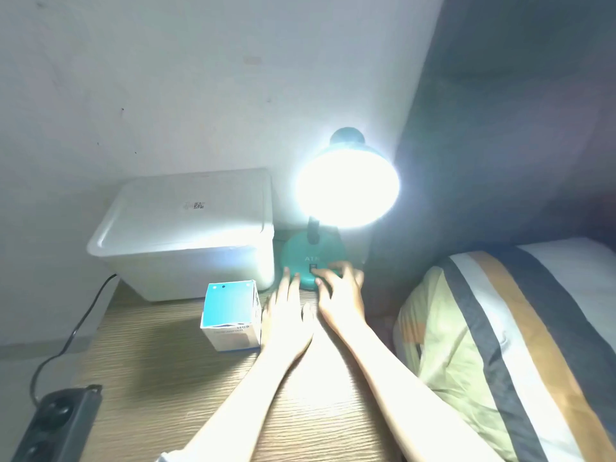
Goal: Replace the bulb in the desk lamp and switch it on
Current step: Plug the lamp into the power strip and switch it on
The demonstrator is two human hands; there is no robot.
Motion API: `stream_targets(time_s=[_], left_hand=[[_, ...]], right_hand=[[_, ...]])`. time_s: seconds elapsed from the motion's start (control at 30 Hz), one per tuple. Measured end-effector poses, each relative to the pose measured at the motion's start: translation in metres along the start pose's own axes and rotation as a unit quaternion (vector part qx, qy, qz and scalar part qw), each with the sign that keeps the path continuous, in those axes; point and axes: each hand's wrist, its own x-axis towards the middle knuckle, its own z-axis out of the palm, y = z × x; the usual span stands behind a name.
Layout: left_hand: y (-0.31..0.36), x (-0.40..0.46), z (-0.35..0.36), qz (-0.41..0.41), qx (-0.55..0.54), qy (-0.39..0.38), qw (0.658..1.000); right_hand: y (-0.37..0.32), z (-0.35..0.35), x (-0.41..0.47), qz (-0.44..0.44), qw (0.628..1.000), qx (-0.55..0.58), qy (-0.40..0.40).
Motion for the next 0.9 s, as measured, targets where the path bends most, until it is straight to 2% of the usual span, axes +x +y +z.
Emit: stream_targets(time_s=[0.2, 0.9], left_hand=[[-0.0014, -0.0022, 0.0009, 0.011, -0.009, 0.013, 1.0], [0.0032, -0.0036, -0.003, 0.0, -0.004, -0.002, 1.0]], right_hand=[[0.0007, 0.0017, -0.0036, -0.025, 0.999, -0.009, 0.046], [-0.0021, -0.0024, -0.0031, -0.017, 1.0, -0.019, 0.008]])
